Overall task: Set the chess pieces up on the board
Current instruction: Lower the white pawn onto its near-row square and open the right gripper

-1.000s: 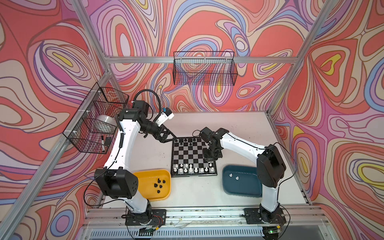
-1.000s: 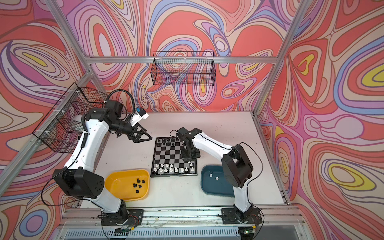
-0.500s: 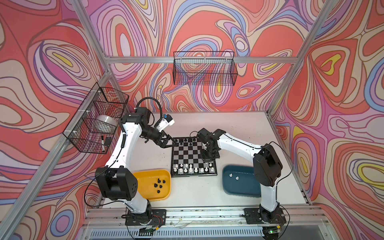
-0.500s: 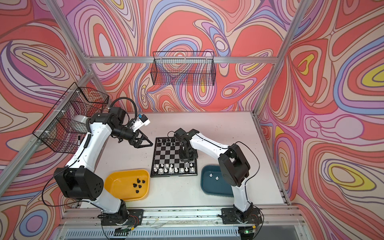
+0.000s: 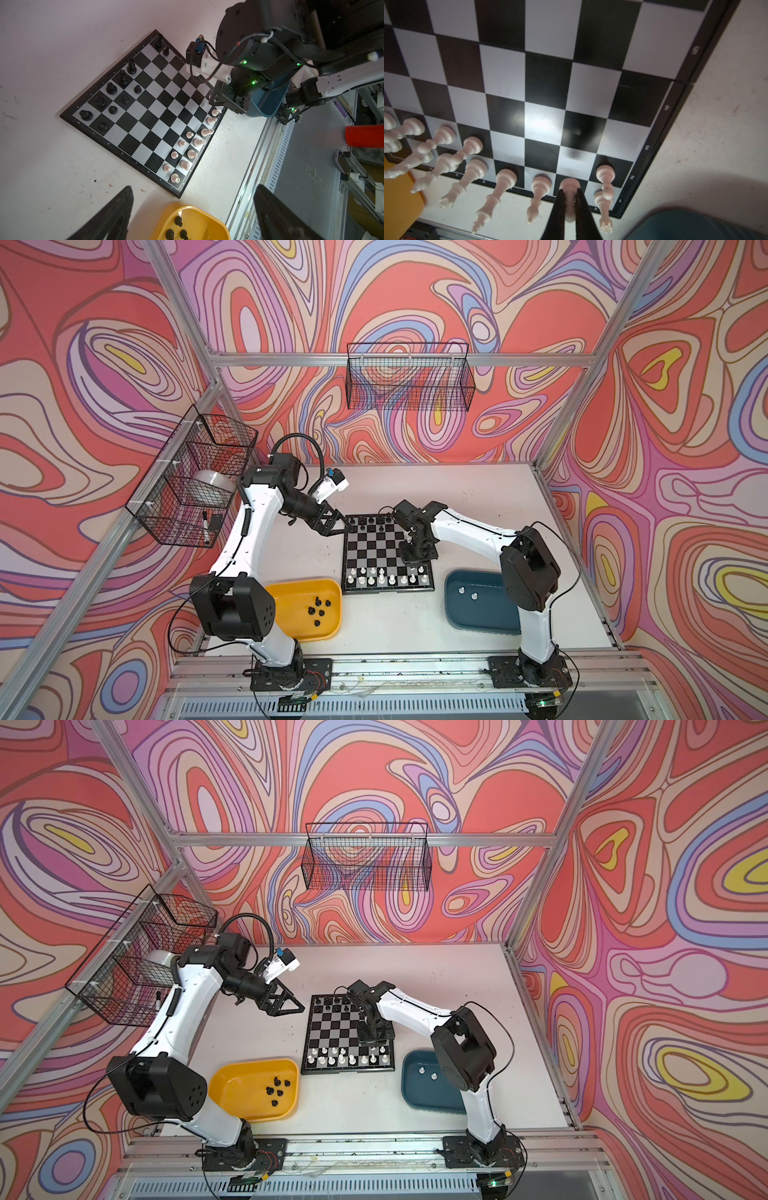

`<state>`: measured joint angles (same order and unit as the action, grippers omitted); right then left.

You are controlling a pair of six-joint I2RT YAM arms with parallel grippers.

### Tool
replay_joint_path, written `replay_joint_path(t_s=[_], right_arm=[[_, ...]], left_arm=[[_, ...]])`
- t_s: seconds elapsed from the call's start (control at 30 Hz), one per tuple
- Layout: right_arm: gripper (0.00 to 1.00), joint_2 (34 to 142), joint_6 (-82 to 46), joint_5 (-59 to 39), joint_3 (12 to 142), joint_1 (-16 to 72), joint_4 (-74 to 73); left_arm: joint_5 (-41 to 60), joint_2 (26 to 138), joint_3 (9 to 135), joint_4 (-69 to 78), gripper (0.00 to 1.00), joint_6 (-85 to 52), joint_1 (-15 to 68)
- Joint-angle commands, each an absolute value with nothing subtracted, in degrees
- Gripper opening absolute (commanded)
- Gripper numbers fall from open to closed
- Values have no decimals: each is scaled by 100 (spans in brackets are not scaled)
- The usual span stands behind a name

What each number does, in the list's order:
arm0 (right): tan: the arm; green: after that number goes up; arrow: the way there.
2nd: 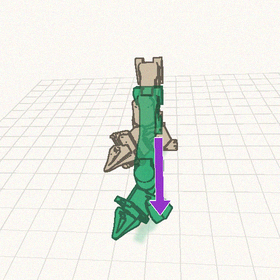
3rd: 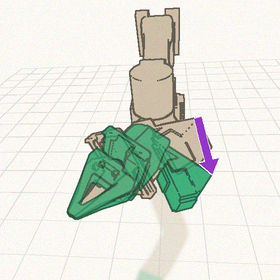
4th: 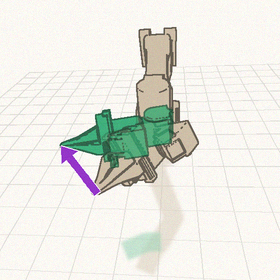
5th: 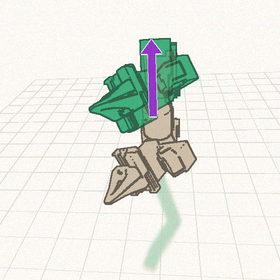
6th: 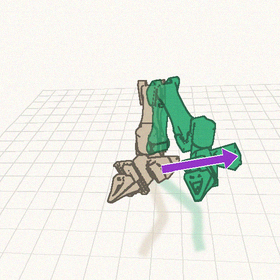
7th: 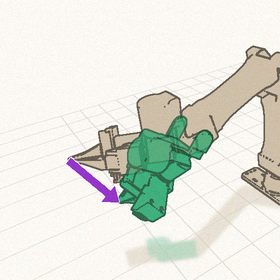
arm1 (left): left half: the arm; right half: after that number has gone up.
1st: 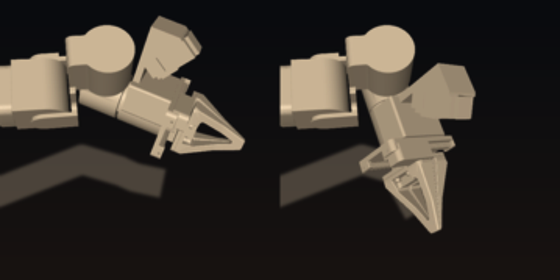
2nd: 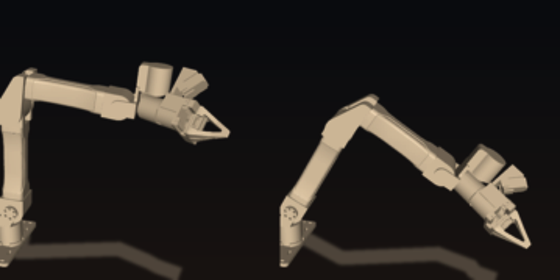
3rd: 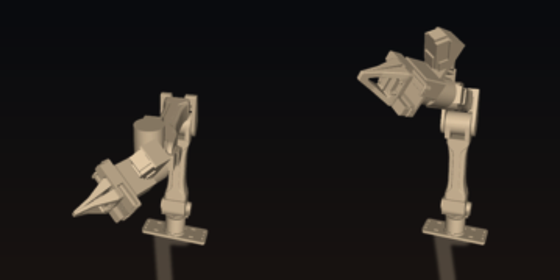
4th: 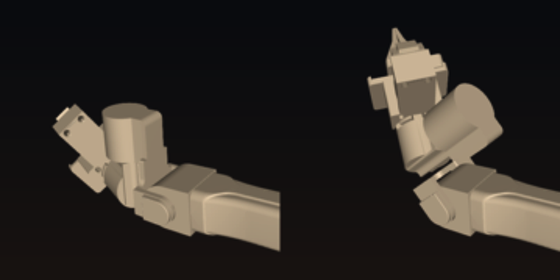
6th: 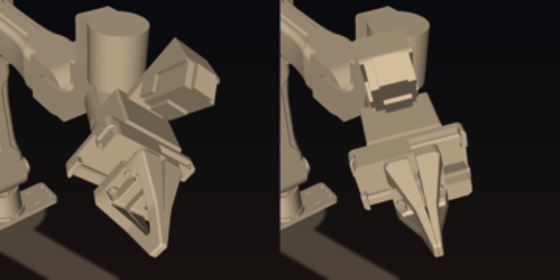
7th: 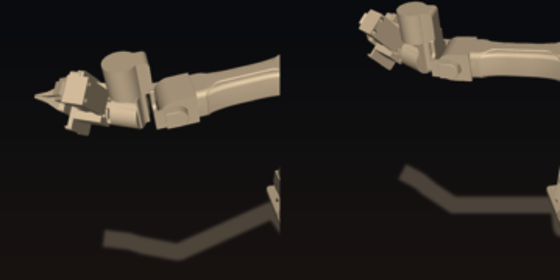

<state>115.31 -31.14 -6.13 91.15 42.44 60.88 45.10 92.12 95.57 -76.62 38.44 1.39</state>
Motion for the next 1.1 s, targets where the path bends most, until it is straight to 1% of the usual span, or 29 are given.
replay_joint_path(t_s=[0.0,0.63,1.07], right_arm=[[9,11627,-3146,-514,9035,4272,6043],[9,11822,-3116,-514,9012,4298,6004],[12,11863,-3102,-458,9079,4317,6008]], left_arm=[[4564,9064,9741,-7855,92,4010,97],[4579,9070,9798,-7849,92,3955,97],[4737,9176,9920,-7797,93,3885,97]])
